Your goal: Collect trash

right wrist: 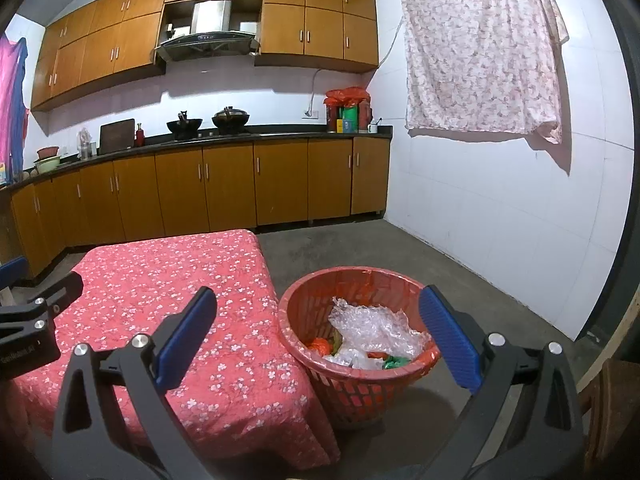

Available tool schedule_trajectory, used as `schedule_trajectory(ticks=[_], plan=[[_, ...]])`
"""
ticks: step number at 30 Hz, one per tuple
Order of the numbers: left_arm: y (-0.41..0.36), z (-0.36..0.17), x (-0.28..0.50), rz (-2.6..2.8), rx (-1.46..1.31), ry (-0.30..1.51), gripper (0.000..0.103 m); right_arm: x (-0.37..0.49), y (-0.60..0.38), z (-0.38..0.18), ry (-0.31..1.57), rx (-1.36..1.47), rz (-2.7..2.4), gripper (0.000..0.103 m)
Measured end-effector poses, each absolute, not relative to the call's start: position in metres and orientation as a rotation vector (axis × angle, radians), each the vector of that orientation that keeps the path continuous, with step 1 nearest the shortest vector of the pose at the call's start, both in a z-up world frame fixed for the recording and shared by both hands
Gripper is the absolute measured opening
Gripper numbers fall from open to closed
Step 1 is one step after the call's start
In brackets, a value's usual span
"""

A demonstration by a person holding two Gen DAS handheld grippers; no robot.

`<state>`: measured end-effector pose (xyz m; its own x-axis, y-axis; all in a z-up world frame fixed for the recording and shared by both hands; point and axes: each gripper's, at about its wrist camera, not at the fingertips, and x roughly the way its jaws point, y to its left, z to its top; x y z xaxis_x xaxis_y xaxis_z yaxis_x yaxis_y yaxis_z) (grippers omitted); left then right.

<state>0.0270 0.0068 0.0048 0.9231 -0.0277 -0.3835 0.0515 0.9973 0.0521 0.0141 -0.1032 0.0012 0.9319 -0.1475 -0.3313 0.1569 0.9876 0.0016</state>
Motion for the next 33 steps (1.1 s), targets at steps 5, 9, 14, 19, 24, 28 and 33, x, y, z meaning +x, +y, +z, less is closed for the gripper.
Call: schedule_trajectory(ticks=[5,9,14,19,24,28,33], plan=[[0.0078,0.004,0.026,-0.046,0.054,0.401,0.101,0.0122,-0.1045,0.001,0.341,0.032,-0.16,0.099],[0.0082,0.0036,0.0272,-0.052,0.044,0.414,0.101,0.0101,-0.1062,0.0005,0.345,0.044,-0.159,0.099],[0.0089,0.0041,0.0264,-0.054,0.041,0.415,0.101,0.0105,-0.1073,0.0003,0.345,0.045,-0.158,0.099],[0.0083,0.0038,0.0268,-0.056,0.039,0.42,0.101,0.0101,-0.1086,-0.0023,0.353,0.054,-0.16,0.099],[0.0076,0.0033,0.0269,-0.058,0.037,0.426,0.101,0.0128,-0.1102,-0.0044,0.367,0.071,-0.16,0.099],[0.0077,0.004,0.0282,-0.059,0.035,0.431,0.101,0.014,-0.1097,-0.0047,0.369,0.073,-0.16,0.099],[0.0074,0.0041,0.0281,-0.06,0.034,0.433,0.101,0.016,-0.1087,-0.0055,0.373,0.075,-0.158,0.099]])
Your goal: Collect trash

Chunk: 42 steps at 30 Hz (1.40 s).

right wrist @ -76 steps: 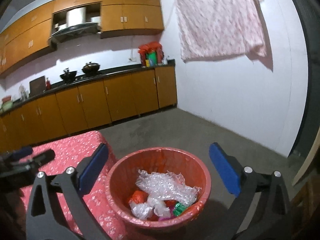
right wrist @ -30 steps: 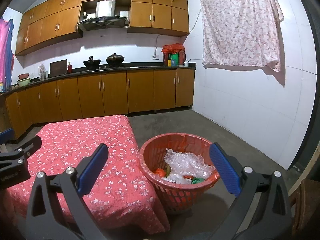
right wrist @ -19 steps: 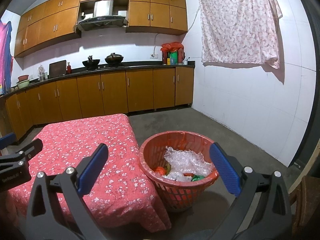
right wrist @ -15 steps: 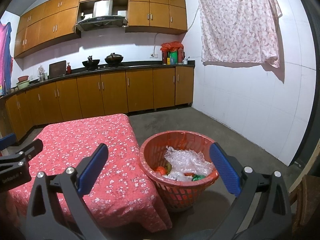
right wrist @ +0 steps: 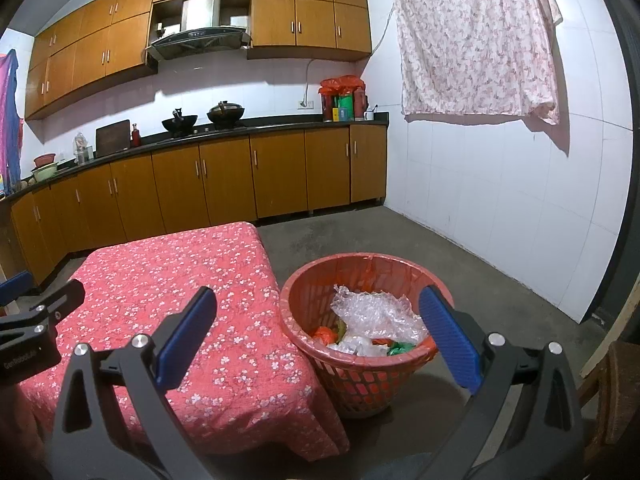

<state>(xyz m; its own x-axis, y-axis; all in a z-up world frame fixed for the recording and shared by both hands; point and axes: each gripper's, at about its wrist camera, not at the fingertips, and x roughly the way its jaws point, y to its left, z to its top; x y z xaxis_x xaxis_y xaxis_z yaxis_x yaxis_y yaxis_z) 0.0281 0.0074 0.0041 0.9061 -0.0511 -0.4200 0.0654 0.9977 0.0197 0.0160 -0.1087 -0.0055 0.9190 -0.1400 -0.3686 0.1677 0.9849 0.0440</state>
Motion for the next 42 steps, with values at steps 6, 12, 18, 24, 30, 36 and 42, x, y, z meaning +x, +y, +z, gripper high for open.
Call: schedule_trajectory(ticks=[6,12,18,24,30,36,42], plan=[[0.0076,0.0043,0.029,-0.06,0.034,0.433,0.101,0.0161,-0.1082,-0.0056,0.374,0.076,-0.159,0.099],[0.0075,0.0046,0.029,-0.06,0.033,0.433,0.101,0.0166,-0.1075,-0.0061,0.374,0.076,-0.159,0.099],[0.0075,0.0034,0.0294,-0.06,0.033,0.434,0.101,0.0169,-0.1073,-0.0066,0.375,0.078,-0.159,0.099],[0.0074,0.003,0.0294,-0.06,0.032,0.436,0.101,0.0169,-0.1075,-0.0063,0.376,0.077,-0.159,0.099],[0.0065,0.003,0.0288,-0.06,0.032,0.436,0.101,0.0169,-0.1079,-0.0061,0.376,0.078,-0.159,0.099],[0.0059,0.0023,0.0293,-0.061,0.032,0.438,0.101,0.017,-0.1077,-0.0073,0.377,0.079,-0.159,0.099],[0.0055,0.0016,0.0293,-0.061,0.031,0.439,0.101,0.0171,-0.1075,-0.0087,0.378,0.079,-0.159,0.099]])
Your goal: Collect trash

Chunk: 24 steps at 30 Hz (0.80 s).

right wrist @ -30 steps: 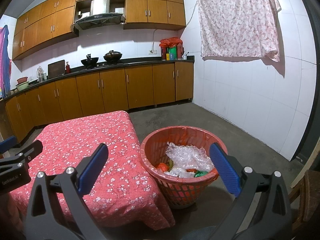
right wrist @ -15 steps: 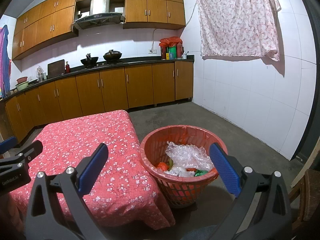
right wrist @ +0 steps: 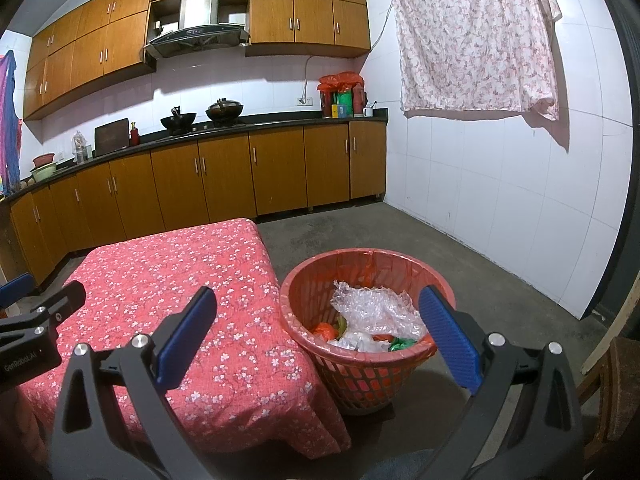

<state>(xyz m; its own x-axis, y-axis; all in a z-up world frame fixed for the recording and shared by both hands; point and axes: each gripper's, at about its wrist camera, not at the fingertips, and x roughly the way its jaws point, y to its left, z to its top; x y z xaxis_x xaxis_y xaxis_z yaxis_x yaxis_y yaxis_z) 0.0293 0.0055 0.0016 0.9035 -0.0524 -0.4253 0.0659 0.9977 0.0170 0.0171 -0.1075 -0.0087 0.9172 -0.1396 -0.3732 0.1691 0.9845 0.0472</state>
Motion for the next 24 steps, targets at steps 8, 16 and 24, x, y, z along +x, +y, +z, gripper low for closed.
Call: schedule_trajectory(ticks=[8,16,24], plan=[[0.0025,-0.0013,0.0282,-0.061,0.034,0.442,0.101,0.017,-0.1075,-0.0083,0.378,0.08,-0.159,0.099],[0.0043,-0.0009,0.0295,-0.064,0.031,0.444,0.101,0.0168,-0.1075,-0.0079,0.379,0.081,-0.159,0.099],[0.0038,-0.0025,0.0282,-0.068,0.034,0.447,0.101,0.0168,-0.1078,-0.0072,0.378,0.08,-0.158,0.099]])
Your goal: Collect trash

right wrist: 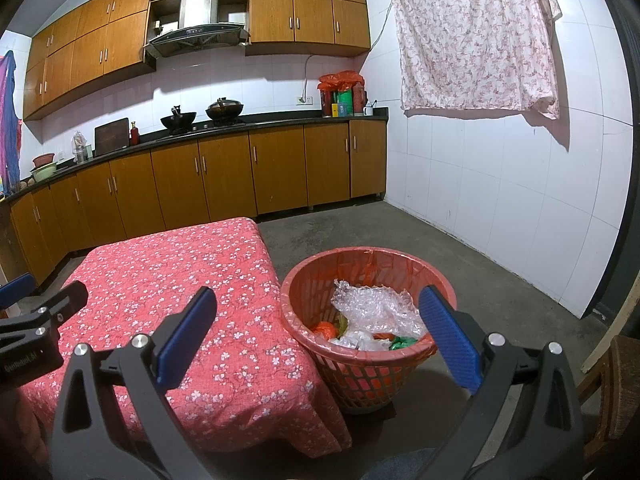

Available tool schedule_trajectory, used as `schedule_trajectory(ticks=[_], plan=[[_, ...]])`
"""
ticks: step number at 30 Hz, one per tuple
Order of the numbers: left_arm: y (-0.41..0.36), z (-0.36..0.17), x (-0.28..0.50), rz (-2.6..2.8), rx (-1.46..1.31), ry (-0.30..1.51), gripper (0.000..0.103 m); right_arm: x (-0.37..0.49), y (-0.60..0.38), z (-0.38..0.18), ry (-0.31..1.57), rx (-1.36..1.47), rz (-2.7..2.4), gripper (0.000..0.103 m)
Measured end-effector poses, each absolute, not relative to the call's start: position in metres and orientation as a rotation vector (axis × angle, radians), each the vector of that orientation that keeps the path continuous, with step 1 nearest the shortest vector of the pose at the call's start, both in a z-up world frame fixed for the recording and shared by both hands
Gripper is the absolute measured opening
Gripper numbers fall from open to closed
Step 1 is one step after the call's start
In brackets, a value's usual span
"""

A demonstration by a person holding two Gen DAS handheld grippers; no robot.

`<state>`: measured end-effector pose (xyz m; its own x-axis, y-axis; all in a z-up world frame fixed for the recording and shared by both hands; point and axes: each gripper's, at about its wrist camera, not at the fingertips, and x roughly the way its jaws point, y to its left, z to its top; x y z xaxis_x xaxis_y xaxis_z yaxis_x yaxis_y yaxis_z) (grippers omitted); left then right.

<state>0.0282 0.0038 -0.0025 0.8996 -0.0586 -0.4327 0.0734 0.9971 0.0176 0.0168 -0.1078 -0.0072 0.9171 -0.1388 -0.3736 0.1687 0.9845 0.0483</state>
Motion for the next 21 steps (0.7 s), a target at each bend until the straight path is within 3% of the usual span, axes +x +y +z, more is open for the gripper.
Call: schedule_trajectory(ticks=[21], plan=[[0.0026,-0.0002,0.0293,-0.076,0.023,0.46,0.101,0.0169,-0.1087,-0.0057,0.38,0.08,-0.159,0.099]])
